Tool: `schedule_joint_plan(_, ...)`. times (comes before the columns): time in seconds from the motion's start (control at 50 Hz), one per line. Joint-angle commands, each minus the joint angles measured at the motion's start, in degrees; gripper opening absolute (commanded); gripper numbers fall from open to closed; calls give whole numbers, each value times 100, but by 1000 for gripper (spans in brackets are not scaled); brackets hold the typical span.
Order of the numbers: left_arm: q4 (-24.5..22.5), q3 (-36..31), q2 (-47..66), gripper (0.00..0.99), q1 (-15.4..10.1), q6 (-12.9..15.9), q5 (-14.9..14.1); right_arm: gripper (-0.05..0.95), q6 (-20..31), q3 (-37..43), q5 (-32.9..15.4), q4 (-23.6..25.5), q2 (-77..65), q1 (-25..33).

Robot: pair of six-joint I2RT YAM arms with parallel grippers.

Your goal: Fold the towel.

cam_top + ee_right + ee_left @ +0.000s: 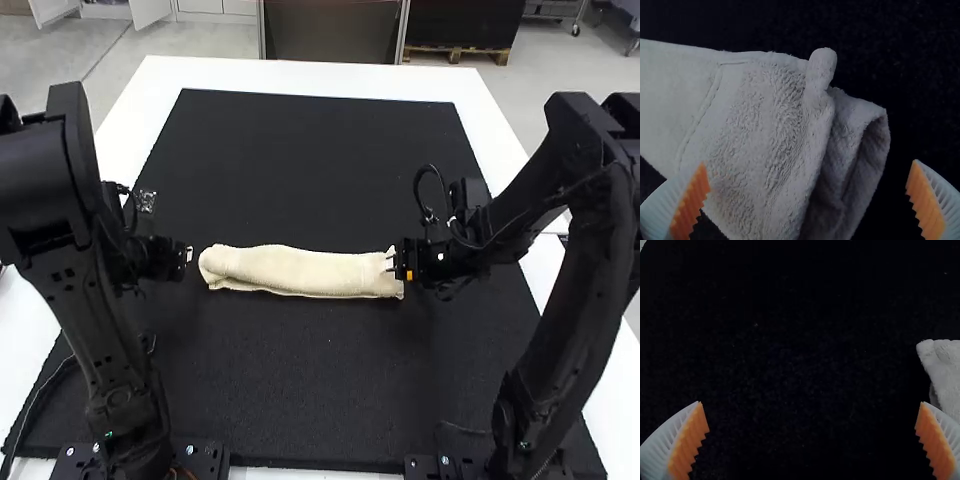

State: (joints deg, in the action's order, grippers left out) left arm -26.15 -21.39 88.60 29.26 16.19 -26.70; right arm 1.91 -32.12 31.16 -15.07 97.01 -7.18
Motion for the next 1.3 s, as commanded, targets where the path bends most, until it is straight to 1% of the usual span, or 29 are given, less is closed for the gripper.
schedule_joint_plan(0.0, 14, -226, -132, 970, 107, -300, -266, 861, -86, -110, -101, -128, 134, -91)
schedule_joint_plan(0.08, 58, -278, -246, 970, 142, -397, -310, 844, -68, -102, -215, -224, 230, -99)
schedule_joint_plan(0.18, 58, -331, -369, 970, 142, -643, -371, 844, -24, -110, -303, -312, 415, -126)
schedule_joint_plan(0.24, 75, -375, -449, 970, 133, -687, -371, 797, 20, -128, -303, -304, 512, -143)
schedule_joint_plan(0.28, 93, -410, -493, 970, 133, -784, -371, 785, 46, -137, -303, -312, 564, -143)
schedule_joint_plan(0.3, 102, -419, -501, 970, 133, -810, -371, 757, 64, -137, -303, -312, 582, -143)
schedule_joint_plan(0.38, 181, -472, -545, 970, 133, -845, -380, 593, 72, -137, -294, -374, 652, -152)
schedule_joint_plan(0.42, 225, -498, -563, 970, 124, -854, -380, 543, 64, -137, -294, -435, 679, -152)
schedule_joint_plan(0.46, 225, -507, -563, 970, 124, -880, -380, 516, 72, -154, -303, -471, 723, -170)
schedule_joint_plan(0.52, 225, -507, -563, 970, 124, -942, -380, 416, 99, -181, -312, -514, 828, -187)
schedule_joint_plan(0.54, 225, -507, -563, 970, 124, -951, -380, 369, 116, -198, -321, -514, 872, -205)
schedule_joint_plan(0.58, 225, -516, -563, 970, 124, -994, -380, 215, 178, -225, -303, -506, 960, -205)
schedule_joint_plan(0.6, 225, -507, -563, 970, 124, -994, -380, 116, 248, -233, -286, -497, 1004, -205)
schedule_joint_plan(0.64, 225, -507, -572, 970, 124, -994, -380, -11, 292, -242, -207, -497, 1074, -196)
schedule_joint_plan(0.7, 225, -507, -572, 970, 133, -994, -380, -18, 292, -251, -66, -479, 1145, -170)
schedule_joint_plan(0.78, 225, -507, -572, 970, 142, -994, -380, -20, 283, -269, -48, -444, 1145, -152)
schedule_joint_plan(0.86, 216, -498, -572, 970, 142, -986, -380, -21, 336, -321, 92, -286, 1065, -82)
schedule_joint_plan(1.04, 225, -480, -572, 970, 133, -994, -380, -23, 248, -339, 101, -128, 538, 156)
schedule_joint_plan(1.18, 225, -480, -572, 970, 115, -994, -380, -23, 195, -383, 180, 268, 2, 199)
schedule_joint_plan(1.28, 233, -463, -572, 970, 115, -994, -380, -23, 178, -365, 251, 435, -271, 199)
